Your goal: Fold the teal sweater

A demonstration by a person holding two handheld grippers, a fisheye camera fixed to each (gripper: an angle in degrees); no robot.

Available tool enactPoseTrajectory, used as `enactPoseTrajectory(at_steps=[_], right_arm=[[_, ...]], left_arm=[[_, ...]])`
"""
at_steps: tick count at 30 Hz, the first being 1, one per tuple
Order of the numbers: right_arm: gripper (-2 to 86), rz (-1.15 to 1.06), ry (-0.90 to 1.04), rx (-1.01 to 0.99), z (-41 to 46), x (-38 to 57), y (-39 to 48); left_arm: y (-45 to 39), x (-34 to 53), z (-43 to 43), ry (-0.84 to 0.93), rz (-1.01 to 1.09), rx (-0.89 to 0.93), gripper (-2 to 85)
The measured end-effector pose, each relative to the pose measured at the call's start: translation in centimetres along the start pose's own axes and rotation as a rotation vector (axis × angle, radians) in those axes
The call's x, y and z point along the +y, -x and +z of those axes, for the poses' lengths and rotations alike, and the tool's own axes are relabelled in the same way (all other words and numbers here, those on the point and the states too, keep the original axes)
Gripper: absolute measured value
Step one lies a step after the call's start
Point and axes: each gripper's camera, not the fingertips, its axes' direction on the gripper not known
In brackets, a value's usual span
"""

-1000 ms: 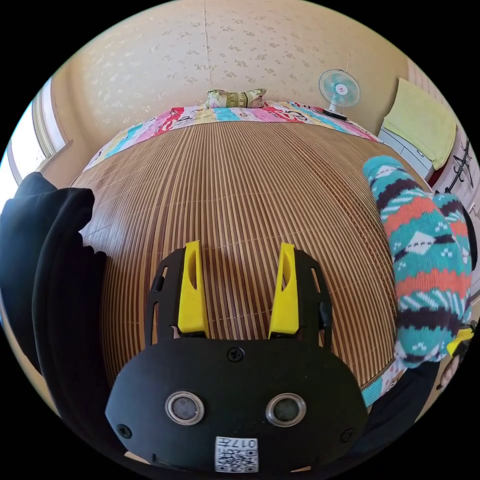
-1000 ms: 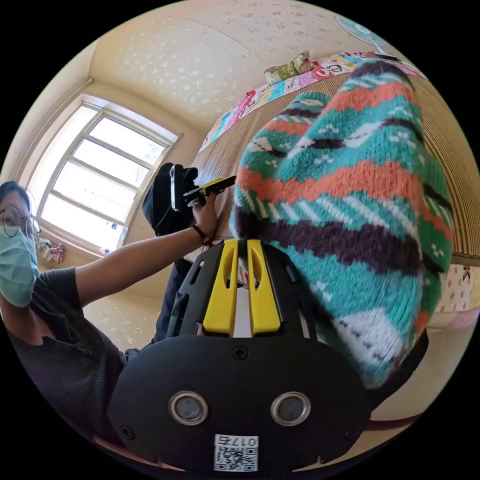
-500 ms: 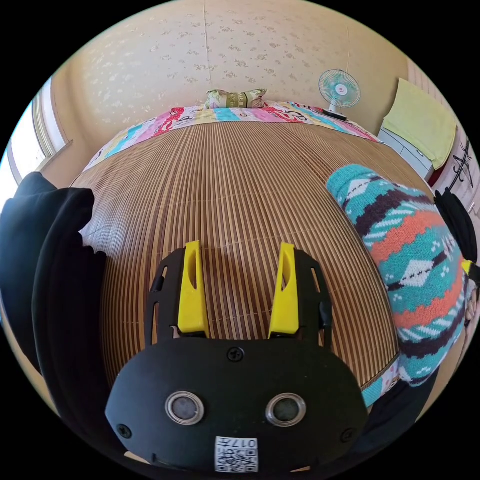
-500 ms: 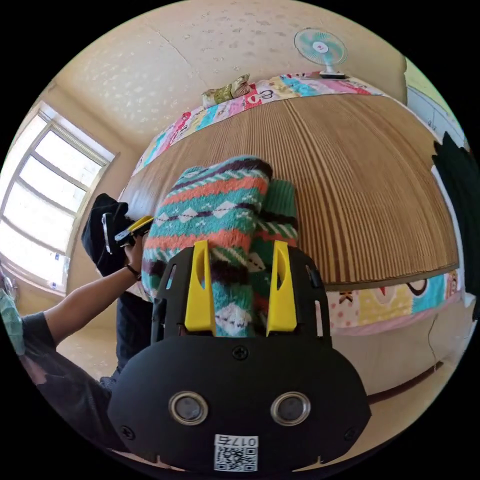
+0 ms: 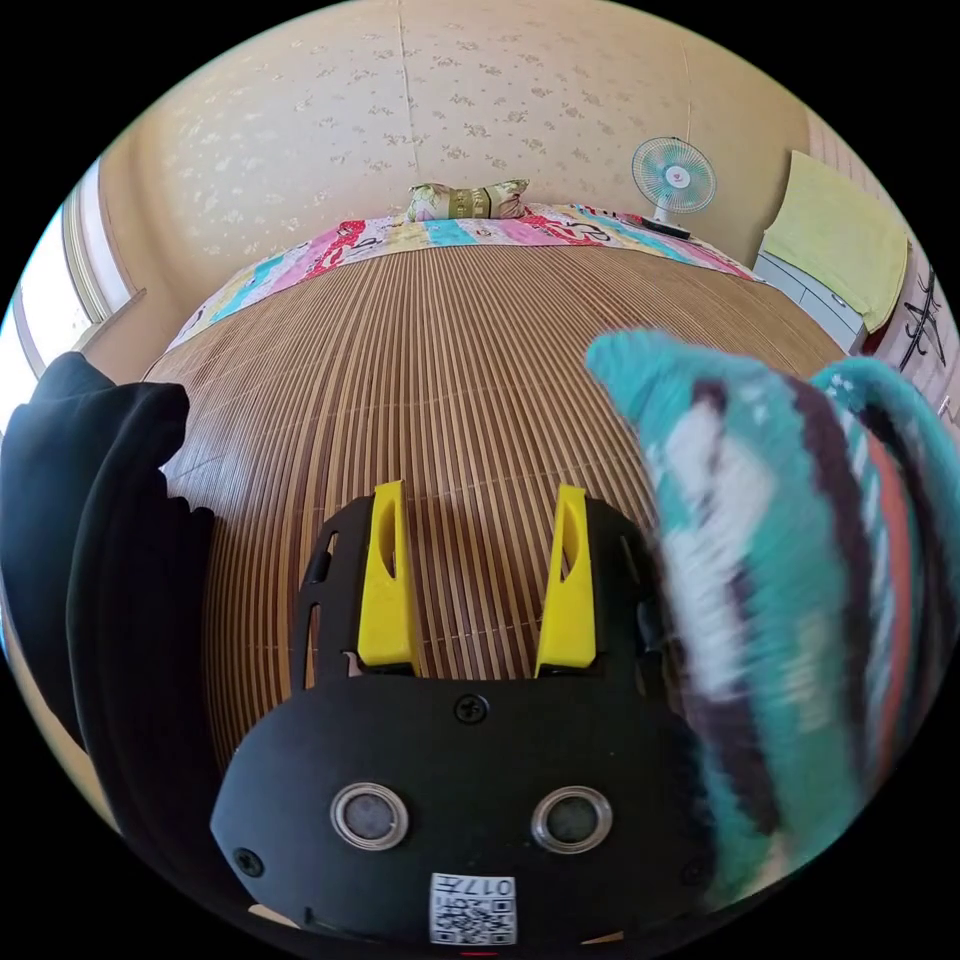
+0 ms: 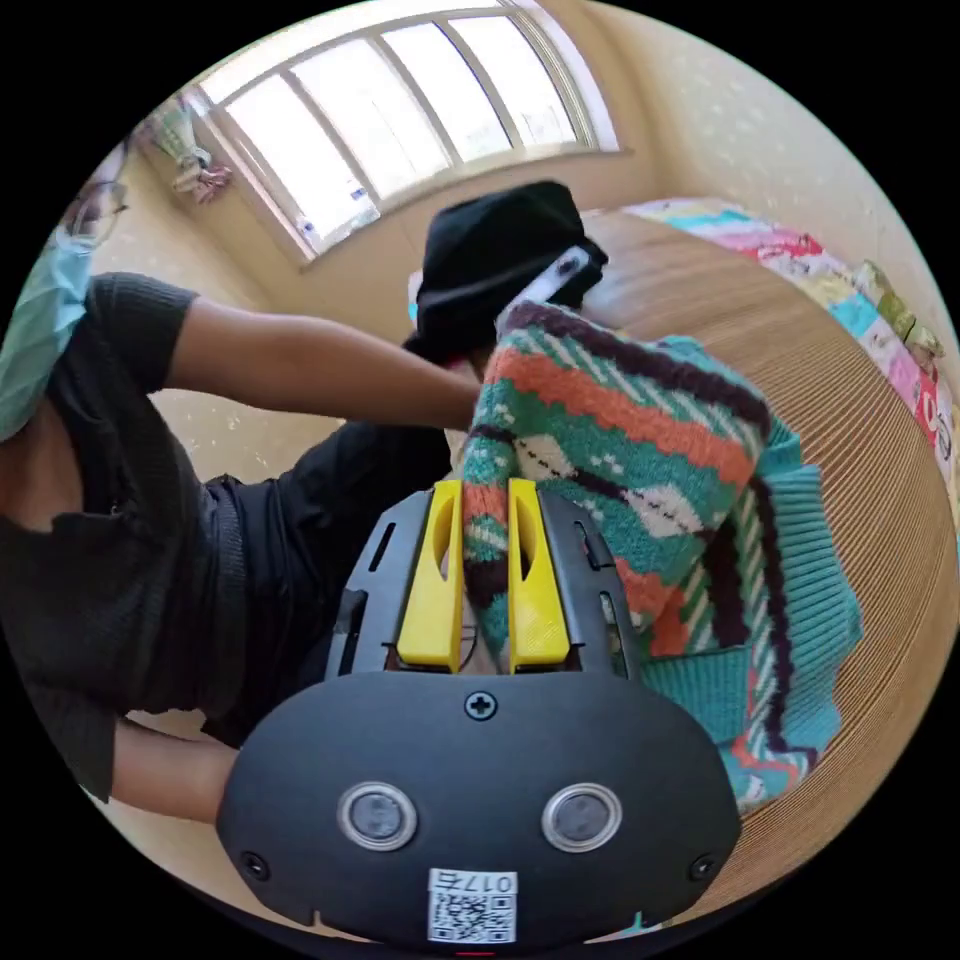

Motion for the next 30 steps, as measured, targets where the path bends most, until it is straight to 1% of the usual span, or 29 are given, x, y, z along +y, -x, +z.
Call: enactPoseTrajectory(at_steps=[1,2,3,4,8,11,14,19,22,25,26,27,30], right_arm=[[6.6,0.073,0.139,-0.028,5.3,-0.6,-1.3],[6.3,0.091,0.158,-0.088,8.6,-0.8,-1.8],[6.2,0.089,0.129,-0.096,9.4,-0.8,-1.6],[6.0,0.091,0.09,-0.058,10.4,-0.7,-1.2],[5.9,0.102,0.04,0.014,12.6,-0.1,-0.3],[5.8,0.122,0.064,0.038,14.5,-0.7,-0.5],[5.6,0.185,0.119,0.009,16.5,-2.3,-1.7],[5.5,0.215,0.182,0.021,20.2,-4.3,-2.6],[5.5,0.222,0.175,0.019,21.4,-4.4,-3.1],[5.5,0.219,0.164,0.011,22.1,-4.3,-3.7],[5.5,0.214,0.156,0.009,22.5,-4.2,-3.9],[5.5,0.211,0.149,0.007,22.6,-4.1,-4.0],[5.4,0.203,0.128,-0.005,23.2,-3.8,-4.5]], left_arm=[[-0.1,-0.1,0.0,0.0,0.0,0.0,19.9],[-0.4,-0.3,0.0,-0.002,0.0,-0.001,19.9],[-0.6,-0.6,0.0,0.0,-0.001,0.002,19.9],[-0.6,-0.7,0.0,0.001,-0.003,0.005,19.9],[-1.2,-1.6,-0.1,0.002,-0.007,0.01,19.8],[-1.7,-2.4,-0.1,0.002,-0.008,0.012,19.7],[-2.0,-3.3,-0.3,0.003,-0.01,0.02,18.7],[-3.3,-4.8,-0.8,-0.008,0.088,0.097,12.5],[-4.4,-5.7,-1.3,-0.008,0.111,0.063,10.2],[-5.2,-6.4,-1.8,-0.008,0.134,0.04,5.9],[-5.5,-6.7,-2.1,0.0,0.148,0.04,2.3],[-5.7,-7.1,-2.3,0.008,0.145,0.027,0.1],[-4.5,-7.8,-3.3,0.033,0.061,0.001,-0.8]])
